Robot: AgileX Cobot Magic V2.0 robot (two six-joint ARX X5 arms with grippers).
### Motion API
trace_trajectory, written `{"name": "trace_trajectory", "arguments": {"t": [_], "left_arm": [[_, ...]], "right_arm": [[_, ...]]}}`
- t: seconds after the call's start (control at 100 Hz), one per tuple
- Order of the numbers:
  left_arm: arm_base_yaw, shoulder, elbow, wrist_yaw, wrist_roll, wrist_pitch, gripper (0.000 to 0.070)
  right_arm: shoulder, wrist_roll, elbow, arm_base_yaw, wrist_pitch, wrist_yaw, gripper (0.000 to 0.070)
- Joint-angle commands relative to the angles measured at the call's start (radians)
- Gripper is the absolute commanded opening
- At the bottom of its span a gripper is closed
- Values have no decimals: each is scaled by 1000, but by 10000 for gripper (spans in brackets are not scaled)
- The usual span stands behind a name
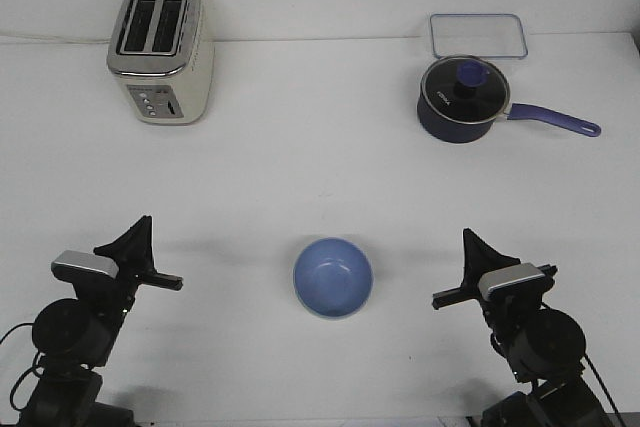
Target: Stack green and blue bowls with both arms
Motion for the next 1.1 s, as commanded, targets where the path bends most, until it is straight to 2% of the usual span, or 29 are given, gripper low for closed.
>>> {"name": "trace_trajectory", "arguments": {"t": [0.0,0.76,0.83,0.91,0.97,1.09], "left_arm": [[0,-3,14,-6,-1,17,13],[0,-24,14,-5,4,13,14],[8,-40,10,-4,-24,7,14],[39,-90,-24,21,-61,8,13],[69,-143,-74,63,-62,11,13],[127,-258,-193,76,-63,10,14]], "right_arm": [[-2,-14,3,5,6,1,0],[-8,-15,3,5,7,1,0],[-8,-15,3,5,7,1,0],[-8,-15,3,5,7,1,0],[-8,-15,3,5,7,1,0],[-8,-15,3,5,7,1,0]]}}
